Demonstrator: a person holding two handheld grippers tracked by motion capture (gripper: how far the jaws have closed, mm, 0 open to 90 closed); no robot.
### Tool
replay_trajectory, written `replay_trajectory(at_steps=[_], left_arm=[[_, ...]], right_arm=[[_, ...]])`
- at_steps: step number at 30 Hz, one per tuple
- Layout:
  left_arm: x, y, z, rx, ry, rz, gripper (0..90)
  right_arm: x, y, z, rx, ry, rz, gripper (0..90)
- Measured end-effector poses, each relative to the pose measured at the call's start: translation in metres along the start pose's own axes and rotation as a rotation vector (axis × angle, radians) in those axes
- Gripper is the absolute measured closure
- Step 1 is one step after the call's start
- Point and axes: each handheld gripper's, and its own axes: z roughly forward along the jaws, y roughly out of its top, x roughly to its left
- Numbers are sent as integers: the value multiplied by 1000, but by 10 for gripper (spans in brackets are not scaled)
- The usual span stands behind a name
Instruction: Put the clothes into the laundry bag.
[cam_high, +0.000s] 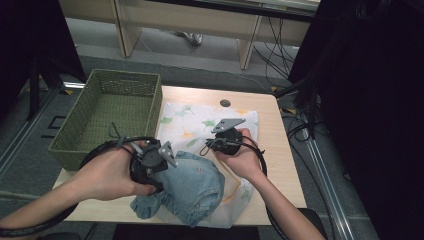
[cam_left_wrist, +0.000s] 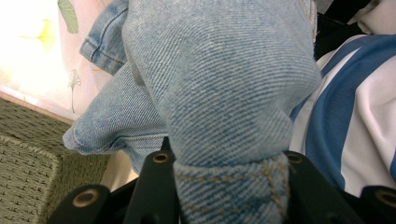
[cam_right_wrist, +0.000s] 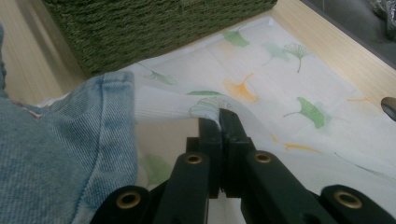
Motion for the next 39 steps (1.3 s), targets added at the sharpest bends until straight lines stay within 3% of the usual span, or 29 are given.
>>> replay_trajectory(at_steps=[17, 28, 39], left_arm=[[9, 5, 18, 34, 31, -49, 700], [9, 7, 26, 33, 89, -105, 698], [7, 12, 35, 53, 143, -124, 698]], right_arm=[[4, 3, -3, -16, 0, 8, 900], [6, 5, -5, -28, -1, 15, 900], [5, 4, -6, -37, 2, 7, 900]])
